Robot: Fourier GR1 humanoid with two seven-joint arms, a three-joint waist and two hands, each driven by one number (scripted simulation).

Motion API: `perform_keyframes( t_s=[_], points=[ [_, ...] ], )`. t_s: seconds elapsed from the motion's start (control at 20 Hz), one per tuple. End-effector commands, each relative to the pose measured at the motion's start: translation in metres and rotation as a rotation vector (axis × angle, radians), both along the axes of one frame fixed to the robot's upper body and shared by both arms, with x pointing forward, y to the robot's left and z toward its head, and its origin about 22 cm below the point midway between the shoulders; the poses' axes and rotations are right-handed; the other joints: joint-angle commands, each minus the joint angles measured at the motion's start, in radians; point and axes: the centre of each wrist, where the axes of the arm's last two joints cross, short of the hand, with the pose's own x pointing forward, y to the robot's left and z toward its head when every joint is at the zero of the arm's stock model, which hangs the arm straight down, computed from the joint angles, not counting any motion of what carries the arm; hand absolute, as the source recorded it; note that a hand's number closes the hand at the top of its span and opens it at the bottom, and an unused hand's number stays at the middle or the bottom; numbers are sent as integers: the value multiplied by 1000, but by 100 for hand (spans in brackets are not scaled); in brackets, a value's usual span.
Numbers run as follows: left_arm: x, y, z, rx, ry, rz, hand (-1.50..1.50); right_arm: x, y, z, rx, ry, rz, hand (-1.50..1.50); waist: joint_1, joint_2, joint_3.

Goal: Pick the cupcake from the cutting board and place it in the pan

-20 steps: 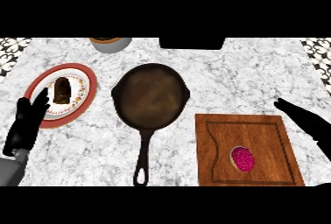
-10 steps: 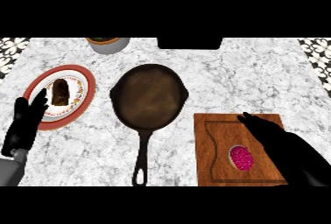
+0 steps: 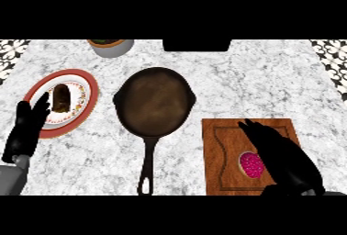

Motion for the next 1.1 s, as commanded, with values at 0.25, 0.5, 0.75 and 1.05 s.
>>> perform_keyframes(
  t_s=[0.25,0.5,0.75,1.05],
  points=[
    [-19,10,4,-12,-7,6,0,-25,-9,-34,-36,39,11,-150,-2,-2,0],
    [-17,8,-6,11,-19,4,0,-10,4,-47,-31,34,3,-150,-1,-1,0],
    [-18,-4,-10,-10,17,7,0,-10,9,-45,-7,33,14,-150,-2,-1,0],
    [-10,-8,-7,-7,9,26,0,13,18,-64,-51,69,-5,-150,0,0,0]
  ],
)
